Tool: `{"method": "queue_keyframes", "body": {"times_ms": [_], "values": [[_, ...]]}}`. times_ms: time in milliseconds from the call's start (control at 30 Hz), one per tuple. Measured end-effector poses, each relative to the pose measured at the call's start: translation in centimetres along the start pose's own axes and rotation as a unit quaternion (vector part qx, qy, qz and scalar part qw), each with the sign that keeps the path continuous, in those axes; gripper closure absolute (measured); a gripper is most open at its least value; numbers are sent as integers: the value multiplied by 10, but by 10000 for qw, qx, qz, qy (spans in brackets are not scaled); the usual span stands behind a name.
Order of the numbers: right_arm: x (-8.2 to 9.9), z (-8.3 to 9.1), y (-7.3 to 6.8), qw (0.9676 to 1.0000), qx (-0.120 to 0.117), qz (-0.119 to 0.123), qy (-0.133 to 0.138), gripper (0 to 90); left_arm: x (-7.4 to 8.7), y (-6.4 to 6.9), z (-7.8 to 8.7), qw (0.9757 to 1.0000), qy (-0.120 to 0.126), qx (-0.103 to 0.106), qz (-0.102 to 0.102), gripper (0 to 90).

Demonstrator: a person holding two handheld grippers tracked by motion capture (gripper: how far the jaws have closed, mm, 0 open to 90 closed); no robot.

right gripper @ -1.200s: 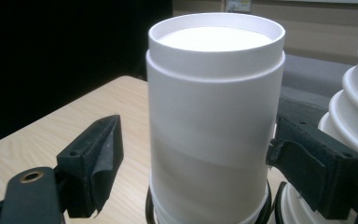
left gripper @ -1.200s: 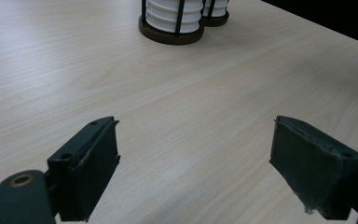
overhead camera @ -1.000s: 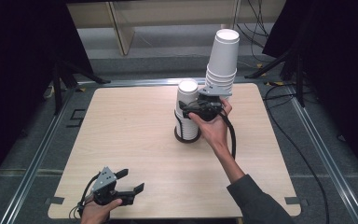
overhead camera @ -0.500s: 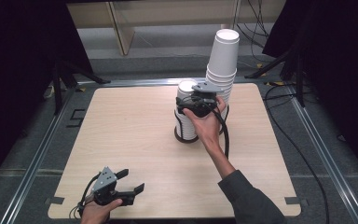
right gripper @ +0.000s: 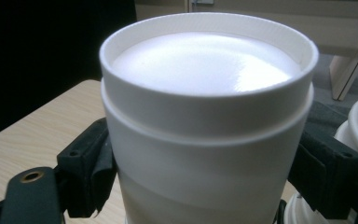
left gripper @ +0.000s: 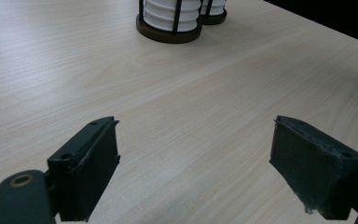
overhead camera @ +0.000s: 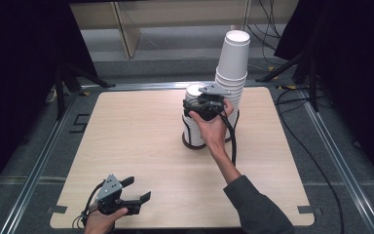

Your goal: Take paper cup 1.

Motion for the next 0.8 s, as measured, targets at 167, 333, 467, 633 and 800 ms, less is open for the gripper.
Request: {"method": "queue_keyframes", "body": {"times_ms": [167,333,467,633,800], "values": [[-1,0,0,10000,13,-8,39,189,-1,0,-1,10000,39,30,1,145],[-6,3,-1,10000,34,-12,73,197,0,0,0,10000,-7,14,-16,145],[-19,12,-5,9998,-2,-51,212,199,1,0,1,10000,-54,-13,-12,145],[-37,24,-9,9991,4,0,420,200,-1,2,-2,9999,82,60,46,145],[-53,36,-12,9985,-43,66,549,201,-1,2,-2,9999,87,64,47,145]]}}
Point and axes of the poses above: each handheld gripper's, and its own axes: z roughly backward along the jaws, x roughly out of its underside, y roughly to its right, the point moved 10 cm from there along -z, roughly forward along the jaws, and after that the axes turned 2 degrees about -z, right-handed, at the moved point
